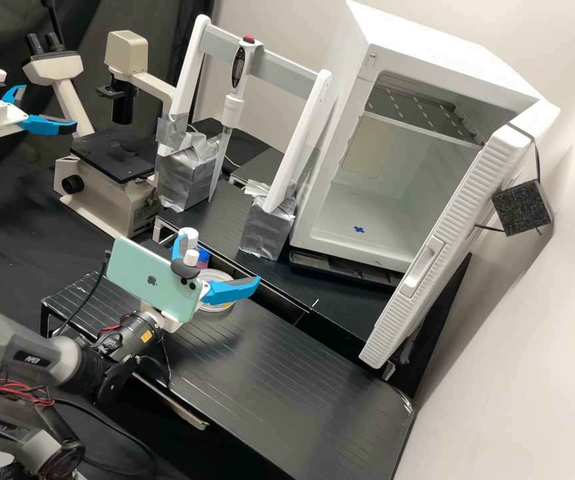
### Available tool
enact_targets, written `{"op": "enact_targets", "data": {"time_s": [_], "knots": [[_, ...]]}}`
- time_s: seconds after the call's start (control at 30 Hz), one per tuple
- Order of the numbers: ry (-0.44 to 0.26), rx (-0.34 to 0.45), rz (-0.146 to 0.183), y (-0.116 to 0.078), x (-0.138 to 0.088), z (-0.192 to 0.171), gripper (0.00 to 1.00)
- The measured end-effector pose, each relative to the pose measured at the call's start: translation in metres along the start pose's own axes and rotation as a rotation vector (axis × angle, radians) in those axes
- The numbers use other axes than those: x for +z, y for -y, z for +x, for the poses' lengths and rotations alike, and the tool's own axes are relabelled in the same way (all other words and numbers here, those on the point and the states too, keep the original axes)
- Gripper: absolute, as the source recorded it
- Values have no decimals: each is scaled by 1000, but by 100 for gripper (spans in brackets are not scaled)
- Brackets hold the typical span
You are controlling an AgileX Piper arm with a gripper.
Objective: Open the lid
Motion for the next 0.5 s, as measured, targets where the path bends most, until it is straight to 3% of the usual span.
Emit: {"op": "enact_targets", "data": {"time_s": [0.2, 0.5], "knots": [[4, -14, 10, 0, 0, -1, 100], [72, -88, 22, 9, 9, 1, 100]]}}
